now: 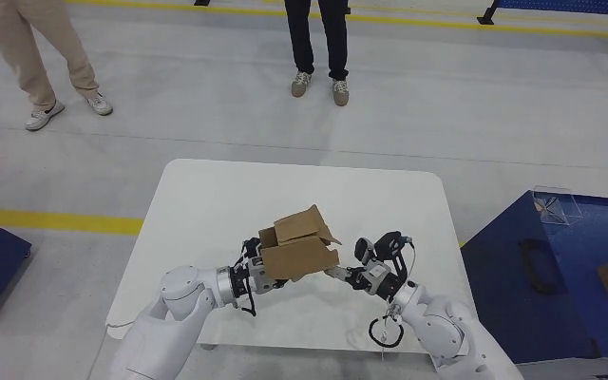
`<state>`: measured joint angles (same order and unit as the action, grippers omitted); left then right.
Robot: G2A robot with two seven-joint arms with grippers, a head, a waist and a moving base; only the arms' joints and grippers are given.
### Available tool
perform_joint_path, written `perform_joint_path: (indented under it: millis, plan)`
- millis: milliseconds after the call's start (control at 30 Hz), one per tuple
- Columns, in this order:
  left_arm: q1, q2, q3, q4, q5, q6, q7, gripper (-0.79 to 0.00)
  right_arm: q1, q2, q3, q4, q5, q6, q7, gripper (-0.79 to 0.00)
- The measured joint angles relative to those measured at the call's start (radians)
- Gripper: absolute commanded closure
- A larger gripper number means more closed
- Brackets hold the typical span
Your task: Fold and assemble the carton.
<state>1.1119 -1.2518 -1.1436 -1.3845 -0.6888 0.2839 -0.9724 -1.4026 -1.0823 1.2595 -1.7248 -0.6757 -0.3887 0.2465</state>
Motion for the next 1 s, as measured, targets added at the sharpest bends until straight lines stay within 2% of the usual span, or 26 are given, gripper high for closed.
perform_joint_path:
  millis: [267, 433, 767, 1000]
  plan:
    - [-0.002, 0.003, 0.006, 0.015, 0.002, -0.006, -0.008, 0.0, -0.022, 0.003, 0.038, -0.046, 0.026, -0.013, -0.001, -0.785]
    - [-0.01, 0.003, 0.01, 0.025, 0.011, -0.018, 0.027, 0.0, -0.037, 0.002, 0.034, -0.082, 0.031, -0.025, 0.012, -0.785]
    - [-0.021, 0.0, 0.027, 0.047, 0.007, -0.037, 0.052, 0.0, 0.006, -0.009, -0.012, -0.081, 0.003, 0.018, 0.015, -0.785]
    - [-0.011, 0.004, 0.019, 0.038, 0.005, -0.077, 0.029, 0.0, 0.028, -0.009, 0.025, -0.05, 0.01, 0.044, 0.022, -0.785]
